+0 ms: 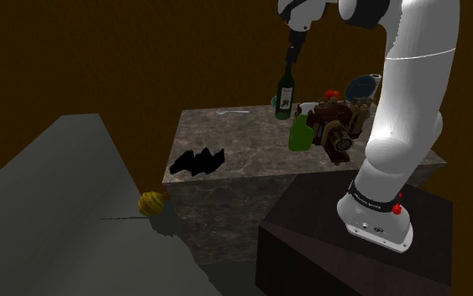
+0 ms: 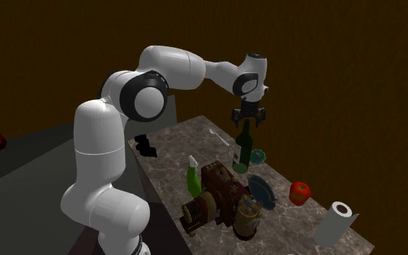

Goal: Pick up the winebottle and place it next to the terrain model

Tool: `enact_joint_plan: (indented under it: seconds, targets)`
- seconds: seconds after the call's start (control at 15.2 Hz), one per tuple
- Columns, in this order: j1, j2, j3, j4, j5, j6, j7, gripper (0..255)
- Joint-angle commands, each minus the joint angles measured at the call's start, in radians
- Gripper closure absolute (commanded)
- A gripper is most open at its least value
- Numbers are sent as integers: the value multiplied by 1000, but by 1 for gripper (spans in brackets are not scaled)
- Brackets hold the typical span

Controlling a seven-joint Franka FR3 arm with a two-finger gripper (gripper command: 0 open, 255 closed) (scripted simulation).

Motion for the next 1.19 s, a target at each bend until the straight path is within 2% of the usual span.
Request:
enact_joint_plan:
  seconds: [0.0,0.13,0.2,0.79,1.12]
  targets:
    - [0,1,0,0,0,0,0,0]
    - [0,0,0,0,0,0,0,0]
    - [0,0,0,0,0,0,0,255]
    - [0,1,0,0,0,0,0,255]
    - [-1,-12,-5,52,-12,-61,11,255]
